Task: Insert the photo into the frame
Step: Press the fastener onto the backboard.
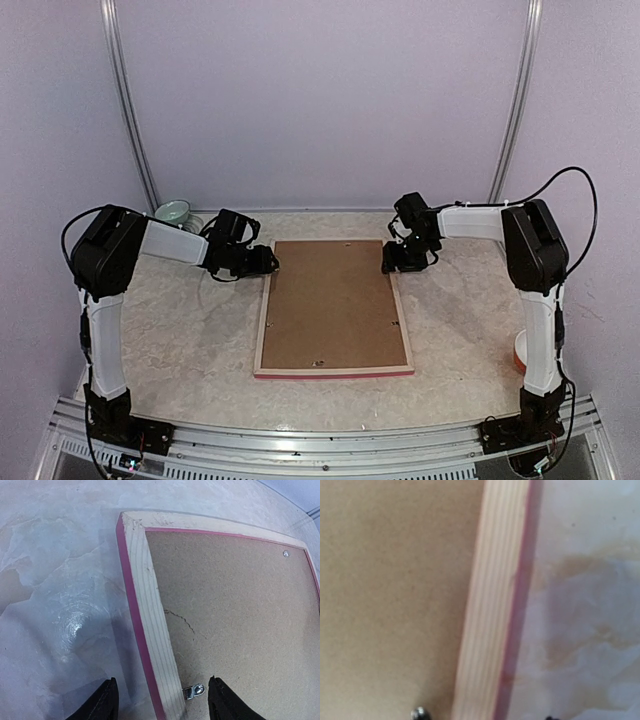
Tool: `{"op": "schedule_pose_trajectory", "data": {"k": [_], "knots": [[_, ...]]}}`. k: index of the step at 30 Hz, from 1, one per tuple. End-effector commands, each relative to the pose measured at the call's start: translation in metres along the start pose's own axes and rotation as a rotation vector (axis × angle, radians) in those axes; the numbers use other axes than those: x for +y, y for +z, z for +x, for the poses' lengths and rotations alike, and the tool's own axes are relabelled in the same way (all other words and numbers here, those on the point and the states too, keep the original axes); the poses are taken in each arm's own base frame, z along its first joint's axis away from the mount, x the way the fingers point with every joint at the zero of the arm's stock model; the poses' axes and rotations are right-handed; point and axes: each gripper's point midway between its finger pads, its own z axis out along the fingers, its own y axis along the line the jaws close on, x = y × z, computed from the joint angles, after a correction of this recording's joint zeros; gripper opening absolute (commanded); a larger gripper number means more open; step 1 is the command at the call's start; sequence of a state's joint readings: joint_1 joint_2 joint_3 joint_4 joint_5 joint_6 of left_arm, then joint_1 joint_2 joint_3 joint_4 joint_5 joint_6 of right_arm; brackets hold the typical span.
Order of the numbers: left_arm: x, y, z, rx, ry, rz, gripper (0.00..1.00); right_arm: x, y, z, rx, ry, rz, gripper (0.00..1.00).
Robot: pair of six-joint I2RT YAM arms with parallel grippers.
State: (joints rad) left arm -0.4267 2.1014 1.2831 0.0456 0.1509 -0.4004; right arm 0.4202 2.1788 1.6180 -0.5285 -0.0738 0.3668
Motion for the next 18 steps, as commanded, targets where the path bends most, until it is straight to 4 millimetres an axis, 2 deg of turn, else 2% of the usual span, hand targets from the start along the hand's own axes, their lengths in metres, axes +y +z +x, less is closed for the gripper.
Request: {"op": "schedule_pose_trajectory", "data": {"k": [1,18], "knots": [[0.0035,0.0036,0.0033,0.004,-0.002,0.006,0.61,-0.0167,0.0144,0.0201,0.069,0.007,0.052,0.53],[0.0034,0.0032,0.0029,0.004,-0.004,0.008,0.61,-0.0158,0.0124,0.0145,0.06,0.006,0.05,0.42]]}}
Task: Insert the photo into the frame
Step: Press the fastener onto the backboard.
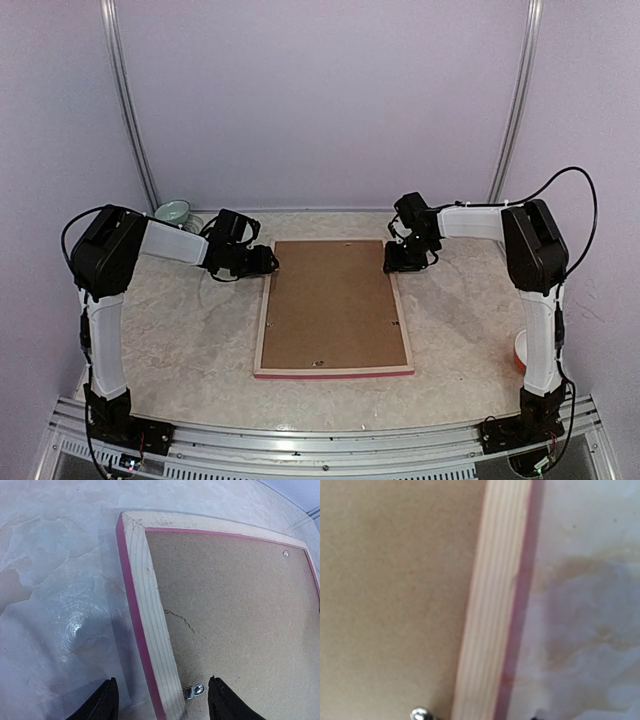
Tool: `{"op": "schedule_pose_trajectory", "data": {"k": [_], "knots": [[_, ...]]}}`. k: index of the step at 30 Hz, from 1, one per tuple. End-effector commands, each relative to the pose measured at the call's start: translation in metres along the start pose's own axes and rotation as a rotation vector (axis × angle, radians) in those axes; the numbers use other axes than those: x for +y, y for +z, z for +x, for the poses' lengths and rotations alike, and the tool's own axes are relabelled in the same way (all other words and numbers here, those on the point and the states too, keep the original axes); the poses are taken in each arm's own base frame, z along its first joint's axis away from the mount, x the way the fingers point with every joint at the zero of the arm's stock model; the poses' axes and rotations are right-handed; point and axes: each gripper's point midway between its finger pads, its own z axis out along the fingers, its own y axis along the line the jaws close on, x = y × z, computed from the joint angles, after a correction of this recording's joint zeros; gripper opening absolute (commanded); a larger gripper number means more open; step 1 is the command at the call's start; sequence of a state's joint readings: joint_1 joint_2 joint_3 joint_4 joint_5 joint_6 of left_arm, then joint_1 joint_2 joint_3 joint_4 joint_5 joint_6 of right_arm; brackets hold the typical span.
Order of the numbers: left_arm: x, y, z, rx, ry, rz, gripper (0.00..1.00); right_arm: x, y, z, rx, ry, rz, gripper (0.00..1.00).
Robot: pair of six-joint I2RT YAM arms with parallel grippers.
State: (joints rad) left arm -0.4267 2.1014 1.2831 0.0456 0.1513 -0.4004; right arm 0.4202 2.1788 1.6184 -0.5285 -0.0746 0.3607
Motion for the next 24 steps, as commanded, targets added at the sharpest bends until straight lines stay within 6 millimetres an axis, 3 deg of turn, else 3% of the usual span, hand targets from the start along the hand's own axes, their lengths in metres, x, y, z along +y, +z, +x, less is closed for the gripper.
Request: {"op": "schedule_pose_trajectory", "data": {"k": [1,18,20,24], "knots": [[0.003,0.003,0.003,0.003,-0.004,0.008,0.61,-0.015,0.012,0.014,0.06,0.012,0.049,0.41],[0.004,0.004,0.004,0.005,-0.005,0.01,0.61,-0.008,0.009,0.007,0.054,0.012,0.02,0.33],[0.004,0.004,0.004,0.007,-0.005,0.011,0.61,-0.007,0.008,0.006,0.06,0.009,0.017,0.35],[0.003,0.004,0.004,0.006,-0.004,0.012,0.61,-0.003,0.0,0.002,0.087,-0.026,0.01,0.53]]}}
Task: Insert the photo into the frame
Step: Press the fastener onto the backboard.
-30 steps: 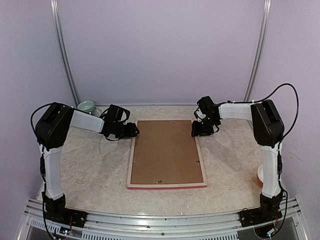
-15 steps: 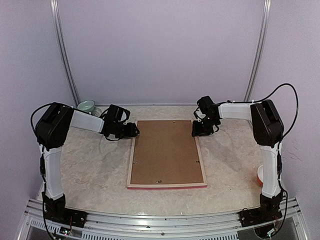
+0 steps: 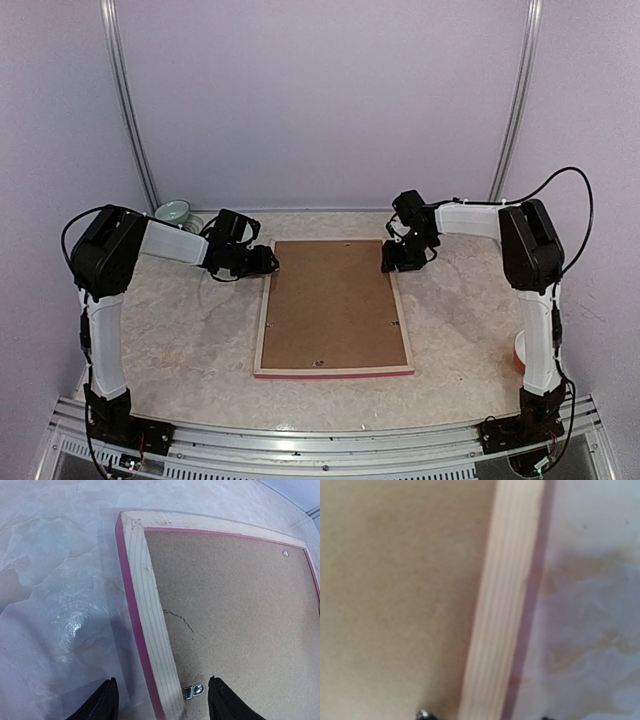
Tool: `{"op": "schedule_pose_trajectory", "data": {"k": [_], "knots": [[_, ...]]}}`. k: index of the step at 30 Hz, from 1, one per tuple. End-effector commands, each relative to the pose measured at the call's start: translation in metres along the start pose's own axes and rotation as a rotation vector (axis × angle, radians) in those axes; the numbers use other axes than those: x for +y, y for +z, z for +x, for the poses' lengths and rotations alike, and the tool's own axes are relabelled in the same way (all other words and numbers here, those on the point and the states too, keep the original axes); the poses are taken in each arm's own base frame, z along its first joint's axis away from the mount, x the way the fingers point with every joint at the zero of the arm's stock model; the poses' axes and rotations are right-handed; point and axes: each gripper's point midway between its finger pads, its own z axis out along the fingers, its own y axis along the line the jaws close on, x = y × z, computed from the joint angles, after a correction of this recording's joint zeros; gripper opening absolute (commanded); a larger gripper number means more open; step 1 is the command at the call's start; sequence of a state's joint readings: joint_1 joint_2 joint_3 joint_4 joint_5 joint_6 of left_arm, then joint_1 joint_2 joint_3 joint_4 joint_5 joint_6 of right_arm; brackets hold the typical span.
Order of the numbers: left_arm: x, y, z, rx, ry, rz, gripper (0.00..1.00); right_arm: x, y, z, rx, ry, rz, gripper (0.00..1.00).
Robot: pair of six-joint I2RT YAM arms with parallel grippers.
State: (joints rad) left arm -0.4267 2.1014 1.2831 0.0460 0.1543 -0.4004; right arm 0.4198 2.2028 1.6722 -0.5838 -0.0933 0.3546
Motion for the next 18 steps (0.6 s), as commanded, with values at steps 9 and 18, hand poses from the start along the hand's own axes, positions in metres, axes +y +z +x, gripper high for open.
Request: {"op": "schedule_pose_trajectory", "data": {"k": [9,18], "knots": [[0.004,0.005,0.004,0.008,-0.006,0.012,0.61,-0.001,-0.018,-0.019,0.073,-0.163,0.03,0.62],[0.003,0.005,0.005,0.012,-0.006,0.018,0.61,0.01,-0.019,-0.014,0.081,-0.289,-0.044,0.61]]}}
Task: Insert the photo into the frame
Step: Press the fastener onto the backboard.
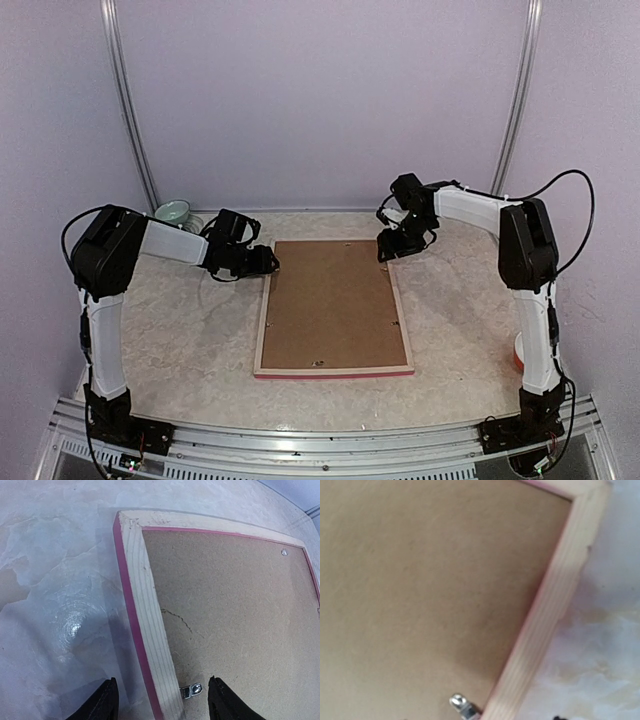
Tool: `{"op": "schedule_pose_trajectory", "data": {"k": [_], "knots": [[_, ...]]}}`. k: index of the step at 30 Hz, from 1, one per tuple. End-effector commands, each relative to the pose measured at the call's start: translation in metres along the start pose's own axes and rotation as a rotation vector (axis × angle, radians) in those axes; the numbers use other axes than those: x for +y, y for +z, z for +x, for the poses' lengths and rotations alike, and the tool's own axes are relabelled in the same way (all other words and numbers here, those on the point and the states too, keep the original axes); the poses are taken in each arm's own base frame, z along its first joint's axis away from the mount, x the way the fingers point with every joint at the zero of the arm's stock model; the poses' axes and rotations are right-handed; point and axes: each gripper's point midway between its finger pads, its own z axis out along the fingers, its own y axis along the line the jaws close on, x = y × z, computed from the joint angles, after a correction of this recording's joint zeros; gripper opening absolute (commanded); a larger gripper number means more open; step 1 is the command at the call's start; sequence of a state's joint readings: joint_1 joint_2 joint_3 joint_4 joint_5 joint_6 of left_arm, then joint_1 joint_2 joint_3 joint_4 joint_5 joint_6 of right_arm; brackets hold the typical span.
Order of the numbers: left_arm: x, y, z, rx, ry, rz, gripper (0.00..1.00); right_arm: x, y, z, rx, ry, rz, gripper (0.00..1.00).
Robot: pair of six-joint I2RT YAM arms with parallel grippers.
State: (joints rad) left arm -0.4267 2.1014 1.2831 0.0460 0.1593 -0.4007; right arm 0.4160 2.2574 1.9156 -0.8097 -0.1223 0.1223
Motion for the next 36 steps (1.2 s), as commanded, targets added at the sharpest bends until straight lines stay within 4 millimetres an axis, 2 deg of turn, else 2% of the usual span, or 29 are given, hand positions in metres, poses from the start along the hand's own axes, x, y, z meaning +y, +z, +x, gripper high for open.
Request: {"op": "schedule_pose_trajectory", "data": {"k": [1,4,10,18,24,30,36], "knots": [[0.003,0.005,0.004,0.009,-0.006,0.015,0.61,-0.002,0.009,0.011,0.042,-0.069,-0.018,0.61],[0.003,0.005,0.004,0.01,-0.006,0.017,0.61,-0.012,0.017,0.017,0.065,-0.075,0.029,0.6],[0.002,0.005,0.005,0.012,-0.007,0.021,0.61,-0.017,0.031,0.028,0.107,-0.098,0.053,0.59],[0.002,0.006,0.005,0.012,-0.007,0.022,0.61,-0.025,0.035,0.03,0.111,-0.107,0.113,0.54],[0.002,0.006,0.006,0.013,-0.007,0.023,0.61,-0.026,0.036,0.03,0.11,-0.108,0.122,0.45],[0.002,0.007,0.006,0.014,-0.007,0.025,0.61,-0.026,0.04,0.033,0.114,-0.107,0.122,0.29],[0.002,0.007,0.007,0.016,-0.007,0.026,0.61,-0.022,0.043,0.036,0.113,-0.065,0.095,0.22]]}}
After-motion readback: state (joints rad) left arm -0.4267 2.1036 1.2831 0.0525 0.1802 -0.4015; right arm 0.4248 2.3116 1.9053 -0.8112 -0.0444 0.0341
